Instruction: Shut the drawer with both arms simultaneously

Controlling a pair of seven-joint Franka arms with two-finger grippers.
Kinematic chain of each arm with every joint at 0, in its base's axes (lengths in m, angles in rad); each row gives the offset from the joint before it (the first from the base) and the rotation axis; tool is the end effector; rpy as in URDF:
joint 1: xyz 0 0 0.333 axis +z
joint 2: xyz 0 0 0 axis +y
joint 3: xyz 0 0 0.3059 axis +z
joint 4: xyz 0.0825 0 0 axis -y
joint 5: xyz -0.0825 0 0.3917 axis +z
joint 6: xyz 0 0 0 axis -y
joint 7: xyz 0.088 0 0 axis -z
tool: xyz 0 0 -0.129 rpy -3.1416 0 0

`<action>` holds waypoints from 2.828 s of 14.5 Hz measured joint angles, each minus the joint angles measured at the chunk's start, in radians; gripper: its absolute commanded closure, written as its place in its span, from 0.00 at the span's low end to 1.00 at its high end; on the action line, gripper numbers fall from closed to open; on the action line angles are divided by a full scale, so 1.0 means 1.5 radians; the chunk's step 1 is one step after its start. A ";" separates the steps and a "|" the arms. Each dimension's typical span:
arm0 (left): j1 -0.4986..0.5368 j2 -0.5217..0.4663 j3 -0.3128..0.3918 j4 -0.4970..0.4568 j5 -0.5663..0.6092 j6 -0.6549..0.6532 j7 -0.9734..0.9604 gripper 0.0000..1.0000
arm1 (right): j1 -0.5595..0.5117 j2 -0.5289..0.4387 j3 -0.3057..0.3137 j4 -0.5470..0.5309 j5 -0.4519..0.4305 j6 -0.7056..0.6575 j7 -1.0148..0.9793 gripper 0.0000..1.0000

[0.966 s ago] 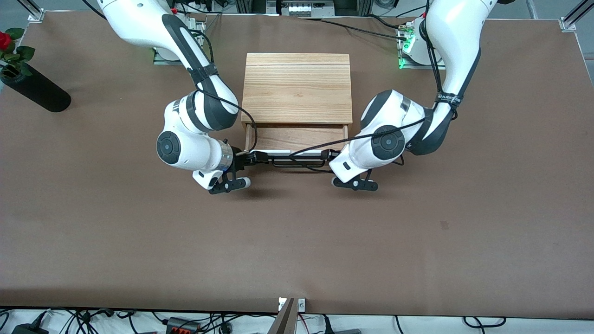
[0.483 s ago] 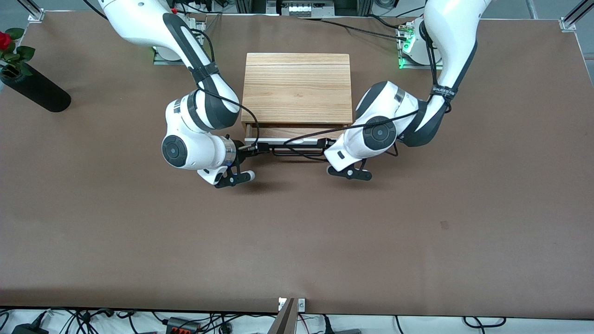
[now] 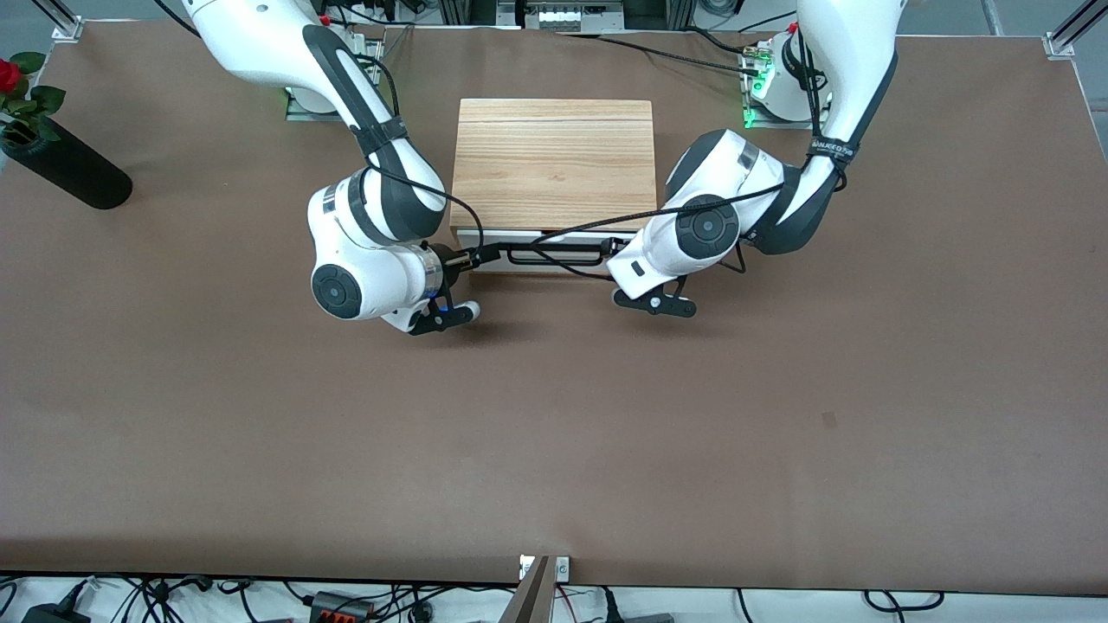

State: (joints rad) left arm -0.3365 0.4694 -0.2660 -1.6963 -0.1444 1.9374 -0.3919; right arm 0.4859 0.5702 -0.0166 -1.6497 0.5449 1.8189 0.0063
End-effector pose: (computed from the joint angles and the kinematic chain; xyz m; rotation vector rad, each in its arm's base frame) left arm 0.5273 -0.3640 0.2835 2.9821 -0.1930 -0.4639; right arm 0.5427 0.3362 0.2333 -2.6657 -0.2918 0.6822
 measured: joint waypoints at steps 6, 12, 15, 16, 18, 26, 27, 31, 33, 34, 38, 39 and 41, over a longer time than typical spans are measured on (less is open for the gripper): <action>0.000 -0.004 -0.006 -0.021 0.000 0.000 0.000 0.00 | 0.001 0.000 0.000 -0.001 0.000 -0.014 0.000 0.00; 0.003 -0.010 -0.007 -0.023 0.000 0.004 0.000 0.00 | 0.001 0.000 0.000 -0.001 0.000 -0.014 0.000 0.00; 0.012 -0.014 -0.006 -0.018 0.000 0.017 0.000 0.00 | 0.001 0.000 0.000 -0.001 0.000 -0.014 0.000 0.00; 0.017 -0.014 -0.005 -0.013 0.000 0.019 0.000 0.00 | 0.001 0.000 0.000 -0.001 0.000 -0.015 0.000 0.00; 0.028 -0.013 -0.005 -0.003 0.000 0.019 0.000 0.00 | 0.000 -0.003 -0.006 0.002 -0.002 -0.017 0.000 0.00; 0.067 -0.005 0.010 0.046 0.005 0.020 0.000 0.00 | -0.003 -0.052 -0.045 0.096 -0.224 -0.017 -0.006 0.00; 0.086 -0.006 0.011 0.058 0.012 0.018 0.001 0.00 | -0.003 -0.062 -0.049 0.109 -0.253 -0.018 -0.006 0.00; 0.155 -0.037 0.011 0.087 0.019 -0.021 0.015 0.00 | -0.003 -0.108 -0.077 0.130 -0.344 -0.020 -0.006 0.00; 0.185 -0.059 0.012 0.111 0.019 -0.077 0.039 0.00 | -0.003 -0.138 -0.107 0.132 -0.357 -0.028 -0.007 0.00; 0.202 -0.066 0.013 0.131 0.022 -0.115 0.058 0.00 | -0.004 -0.151 -0.129 0.133 -0.357 -0.048 -0.009 0.00; 0.268 -0.078 0.015 0.214 0.069 -0.231 0.112 0.00 | -0.013 -0.173 -0.223 0.214 -0.358 -0.153 -0.015 0.00; 0.279 -0.081 0.015 0.222 0.073 -0.242 0.112 0.00 | -0.013 -0.176 -0.239 0.233 -0.358 -0.182 -0.016 0.00; 0.298 -0.093 0.017 0.228 0.104 -0.248 0.112 0.00 | -0.013 -0.179 -0.262 0.246 -0.358 -0.220 -0.016 0.00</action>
State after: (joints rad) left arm 0.1098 0.3295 -0.2412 -1.3550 0.0119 1.5658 -0.2234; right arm 0.4663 0.3017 -0.4093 -1.2801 0.0079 1.4885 -0.0174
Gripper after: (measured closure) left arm 0.000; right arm 0.000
